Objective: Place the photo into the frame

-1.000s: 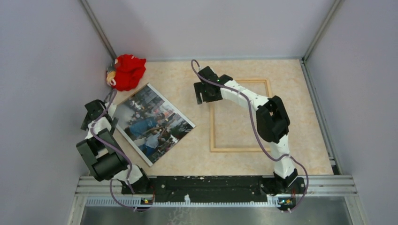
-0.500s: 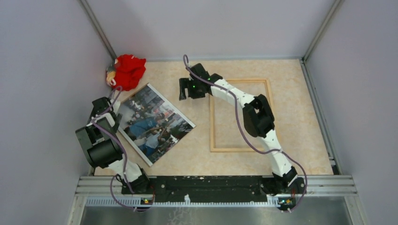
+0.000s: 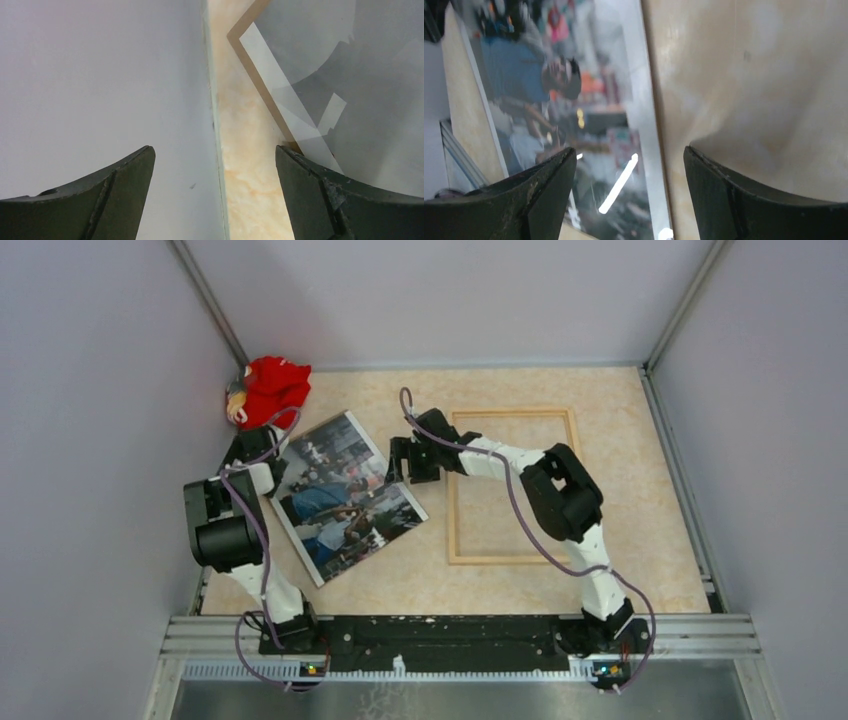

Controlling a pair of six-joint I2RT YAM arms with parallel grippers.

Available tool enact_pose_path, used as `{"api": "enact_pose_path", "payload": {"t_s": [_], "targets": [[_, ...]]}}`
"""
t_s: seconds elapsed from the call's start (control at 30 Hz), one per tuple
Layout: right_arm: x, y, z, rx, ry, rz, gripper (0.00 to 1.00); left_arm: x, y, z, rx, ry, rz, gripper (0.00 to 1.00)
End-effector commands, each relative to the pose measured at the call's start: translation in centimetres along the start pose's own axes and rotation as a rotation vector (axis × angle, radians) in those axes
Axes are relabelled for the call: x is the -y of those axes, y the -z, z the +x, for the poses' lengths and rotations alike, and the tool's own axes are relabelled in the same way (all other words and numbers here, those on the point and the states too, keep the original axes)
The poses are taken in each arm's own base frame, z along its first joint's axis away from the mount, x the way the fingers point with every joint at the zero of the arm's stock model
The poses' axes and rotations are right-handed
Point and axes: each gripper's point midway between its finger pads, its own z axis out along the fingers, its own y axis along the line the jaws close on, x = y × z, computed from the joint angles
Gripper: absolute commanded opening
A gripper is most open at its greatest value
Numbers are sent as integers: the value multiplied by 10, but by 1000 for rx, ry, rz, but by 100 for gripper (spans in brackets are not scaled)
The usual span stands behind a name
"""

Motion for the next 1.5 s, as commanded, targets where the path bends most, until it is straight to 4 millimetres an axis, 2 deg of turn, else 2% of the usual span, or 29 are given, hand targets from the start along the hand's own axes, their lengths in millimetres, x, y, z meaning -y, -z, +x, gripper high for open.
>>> {"api": "enact_pose_path", "payload": {"t_s": [0.0,0.13,0.23,0.37,0.47,0.53,0.6,0.7,0.8,0.93,1.13,1.3,1.4,1.47], "targets": [[6,18,46,-46,-60,10,79,81,3,-8,-10,-77,203,99],[12,37,82,-65,-113,-8,78,99,13,-33,26,-106,235,98],[5,42,105,-104,-120,-44,78,102,19,-53,49,-93,251,98],[-17,44,112,-160,-86,-104,78,96,25,-79,70,-59,280,98],[-18,51,102,-181,-55,-61,79,83,33,-96,98,-45,286,98],[-3,62,94,-192,-39,31,80,70,39,-104,119,-36,294,99],[12,75,75,-156,-43,83,82,56,44,-108,131,-17,319,98],[38,88,45,-72,-92,117,83,33,49,-109,137,42,366,99],[45,84,18,-16,-105,108,86,24,46,-99,128,73,367,98],[43,61,-12,18,-79,103,86,38,39,-79,89,77,371,99],[51,25,-44,63,-73,127,83,69,39,-68,61,126,445,98],[61,-1,-51,61,-94,141,79,87,39,-66,47,131,468,98],[54,-7,-52,51,-109,105,76,94,39,-68,46,133,473,99],[42,-8,-48,51,-89,85,74,99,40,-70,54,123,464,98]]}}
